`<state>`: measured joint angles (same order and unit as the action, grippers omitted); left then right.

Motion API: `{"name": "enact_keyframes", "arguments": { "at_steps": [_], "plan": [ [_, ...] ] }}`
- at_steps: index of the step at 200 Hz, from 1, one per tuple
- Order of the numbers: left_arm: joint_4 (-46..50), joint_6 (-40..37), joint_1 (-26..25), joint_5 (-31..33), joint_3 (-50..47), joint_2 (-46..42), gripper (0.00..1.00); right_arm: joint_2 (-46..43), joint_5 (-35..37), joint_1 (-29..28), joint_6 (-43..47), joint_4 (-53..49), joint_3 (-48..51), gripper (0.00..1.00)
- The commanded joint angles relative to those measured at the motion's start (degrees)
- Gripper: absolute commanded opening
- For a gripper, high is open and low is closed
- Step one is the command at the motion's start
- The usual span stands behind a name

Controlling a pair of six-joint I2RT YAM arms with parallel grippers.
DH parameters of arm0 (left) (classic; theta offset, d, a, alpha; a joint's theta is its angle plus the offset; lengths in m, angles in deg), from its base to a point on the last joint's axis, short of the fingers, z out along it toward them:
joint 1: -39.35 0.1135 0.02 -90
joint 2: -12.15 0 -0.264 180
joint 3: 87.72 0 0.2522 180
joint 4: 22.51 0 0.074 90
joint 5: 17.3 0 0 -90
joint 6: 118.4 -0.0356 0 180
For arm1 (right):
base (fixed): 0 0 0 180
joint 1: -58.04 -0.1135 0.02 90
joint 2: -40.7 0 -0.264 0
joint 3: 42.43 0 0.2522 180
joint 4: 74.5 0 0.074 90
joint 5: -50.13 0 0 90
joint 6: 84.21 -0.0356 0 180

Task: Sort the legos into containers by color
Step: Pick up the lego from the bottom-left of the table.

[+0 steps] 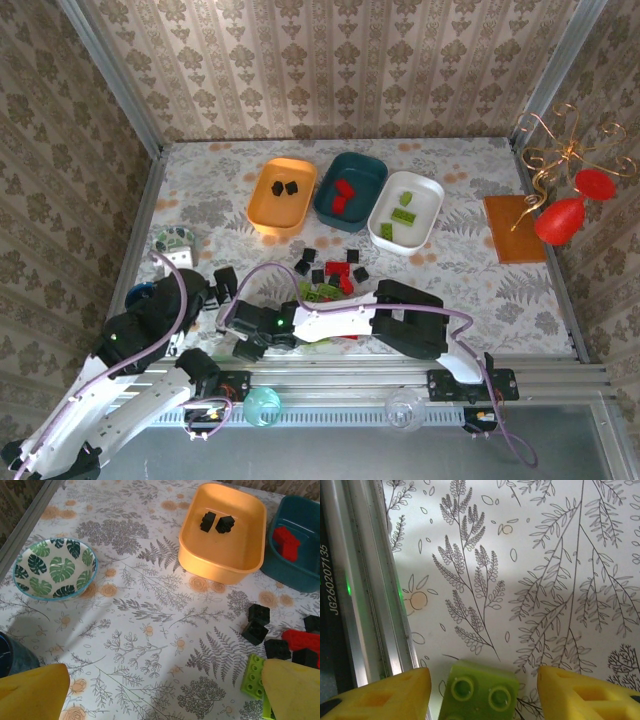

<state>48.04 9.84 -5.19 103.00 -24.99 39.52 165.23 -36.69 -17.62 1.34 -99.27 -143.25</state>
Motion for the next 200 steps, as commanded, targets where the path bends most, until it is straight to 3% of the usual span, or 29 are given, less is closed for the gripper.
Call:
{"name": "enact_keyframes", "arguments": {
  "at_steps": [1,38,76,200],
  "plan": [
    [-3.2,-1.7,-0.3,-3.4,3.7,0.9,1.00,2.4,2.2,-1.2,1.2,-3.9,-2.0,0.60],
    [-3.6,-2.2,-0.3,-3.4,4.7,1.3,1.00,2.4,3.1,-1.2,1.2,-3.8,-1.8,0.43],
    [-4.4,-2.4,-0.3,-3.8,4.5,2.1,1.00,1.6,4.4,-1.1,0.8,-2.3,-0.1,0.33],
    [-9.0,-2.8,0.0,-6.0,2.6,5.8,1.00,-15.7,10.2,9.6,-5.4,10.7,18.7,0.29]
  ]
}}
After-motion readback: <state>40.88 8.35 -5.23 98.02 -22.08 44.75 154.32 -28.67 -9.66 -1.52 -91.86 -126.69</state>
